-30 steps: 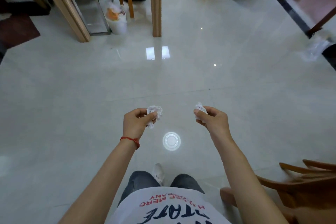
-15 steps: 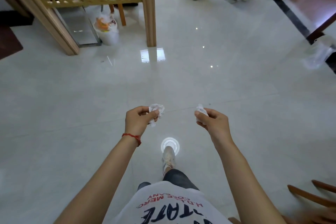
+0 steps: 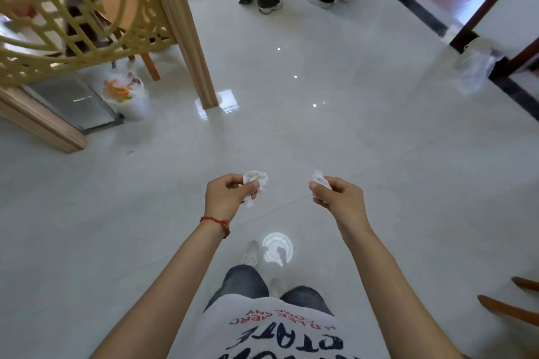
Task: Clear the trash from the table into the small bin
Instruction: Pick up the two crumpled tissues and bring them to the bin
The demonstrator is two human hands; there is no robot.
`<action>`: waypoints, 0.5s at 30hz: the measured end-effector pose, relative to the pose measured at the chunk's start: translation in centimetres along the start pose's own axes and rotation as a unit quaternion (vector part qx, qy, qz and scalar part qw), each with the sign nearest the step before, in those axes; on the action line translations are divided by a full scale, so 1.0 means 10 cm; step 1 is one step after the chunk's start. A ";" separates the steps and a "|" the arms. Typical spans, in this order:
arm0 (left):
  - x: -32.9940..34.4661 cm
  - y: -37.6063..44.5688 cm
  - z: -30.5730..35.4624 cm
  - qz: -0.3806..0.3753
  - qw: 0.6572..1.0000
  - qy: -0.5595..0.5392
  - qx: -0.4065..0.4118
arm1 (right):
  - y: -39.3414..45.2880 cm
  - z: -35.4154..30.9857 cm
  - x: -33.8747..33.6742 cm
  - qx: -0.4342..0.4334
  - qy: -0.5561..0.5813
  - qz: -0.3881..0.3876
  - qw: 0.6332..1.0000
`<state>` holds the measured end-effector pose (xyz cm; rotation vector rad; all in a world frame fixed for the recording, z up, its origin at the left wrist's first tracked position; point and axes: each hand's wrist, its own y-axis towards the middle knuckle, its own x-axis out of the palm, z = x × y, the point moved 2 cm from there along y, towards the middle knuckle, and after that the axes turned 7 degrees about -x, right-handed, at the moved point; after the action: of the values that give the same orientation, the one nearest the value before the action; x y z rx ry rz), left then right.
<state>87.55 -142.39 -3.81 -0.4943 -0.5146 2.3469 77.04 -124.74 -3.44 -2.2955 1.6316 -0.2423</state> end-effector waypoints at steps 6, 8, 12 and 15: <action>0.52 0.61 0.45 -0.117 0.991 0.061 0.021 | 0.35 -0.12 -0.14 0.009 0.054 0.129 0.990; 0.69 0.75 0.57 -0.162 0.982 0.088 0.031 | 0.39 -0.13 -0.17 0.015 0.074 0.172 0.982; 1.02 0.93 0.74 -0.242 0.961 0.129 0.045 | 0.41 -0.13 -0.27 0.021 0.107 0.255 0.961; 1.28 0.99 0.81 -0.294 0.941 0.158 0.053 | 0.36 -0.12 -0.36 0.020 0.131 0.312 0.941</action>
<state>69.52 -142.38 -4.40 -0.5620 -0.3240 1.6736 72.25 -122.67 -3.45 -1.6473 2.3610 -0.4298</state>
